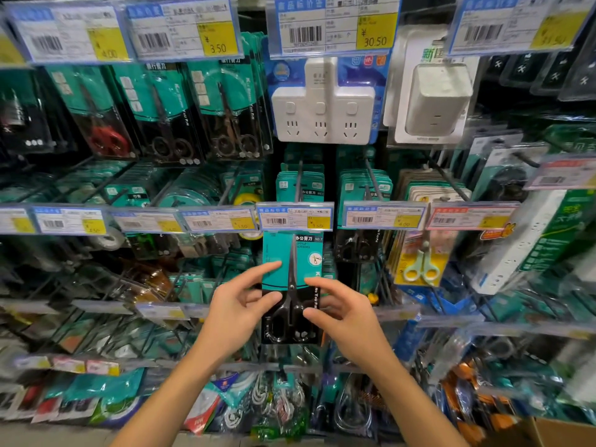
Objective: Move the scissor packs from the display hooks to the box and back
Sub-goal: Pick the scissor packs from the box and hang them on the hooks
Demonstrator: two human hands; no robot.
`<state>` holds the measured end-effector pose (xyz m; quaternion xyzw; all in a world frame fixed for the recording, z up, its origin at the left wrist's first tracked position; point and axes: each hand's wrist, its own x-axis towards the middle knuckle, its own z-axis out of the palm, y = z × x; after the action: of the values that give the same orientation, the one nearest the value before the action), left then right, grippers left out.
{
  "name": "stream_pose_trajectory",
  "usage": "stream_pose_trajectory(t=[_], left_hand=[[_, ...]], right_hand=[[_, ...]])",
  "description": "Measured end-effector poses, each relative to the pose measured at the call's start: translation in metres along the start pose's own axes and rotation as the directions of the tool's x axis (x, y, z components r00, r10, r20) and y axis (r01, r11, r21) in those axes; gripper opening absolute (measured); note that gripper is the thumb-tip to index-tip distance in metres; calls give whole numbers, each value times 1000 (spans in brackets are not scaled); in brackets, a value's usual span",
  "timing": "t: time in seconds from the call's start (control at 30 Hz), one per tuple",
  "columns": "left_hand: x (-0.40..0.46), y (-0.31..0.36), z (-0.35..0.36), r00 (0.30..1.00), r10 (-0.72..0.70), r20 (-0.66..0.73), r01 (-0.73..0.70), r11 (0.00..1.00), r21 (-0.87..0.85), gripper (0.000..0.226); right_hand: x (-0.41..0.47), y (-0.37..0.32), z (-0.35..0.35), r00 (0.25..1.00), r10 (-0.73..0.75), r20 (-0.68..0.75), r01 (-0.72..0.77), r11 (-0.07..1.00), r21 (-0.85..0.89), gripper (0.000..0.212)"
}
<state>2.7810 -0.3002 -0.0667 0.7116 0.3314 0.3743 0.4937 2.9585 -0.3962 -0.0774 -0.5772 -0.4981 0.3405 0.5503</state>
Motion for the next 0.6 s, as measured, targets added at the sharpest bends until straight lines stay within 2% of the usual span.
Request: stream_pose_trajectory(t=[0.23, 0.37, 0.6], left_hand=[[24, 10, -2, 998, 61, -8, -61, 998, 4, 56], [31, 10, 1, 998, 55, 8, -55, 998, -33, 57], [26, 9, 7, 998, 65, 18, -65, 998, -16, 54]], right_hand=[[22, -7, -6, 1000, -10, -4, 10, 999, 46, 39], [30, -11, -10, 997, -59, -45, 61, 997, 39, 33], [30, -1, -12, 997, -52, -64, 55, 997, 49, 32]])
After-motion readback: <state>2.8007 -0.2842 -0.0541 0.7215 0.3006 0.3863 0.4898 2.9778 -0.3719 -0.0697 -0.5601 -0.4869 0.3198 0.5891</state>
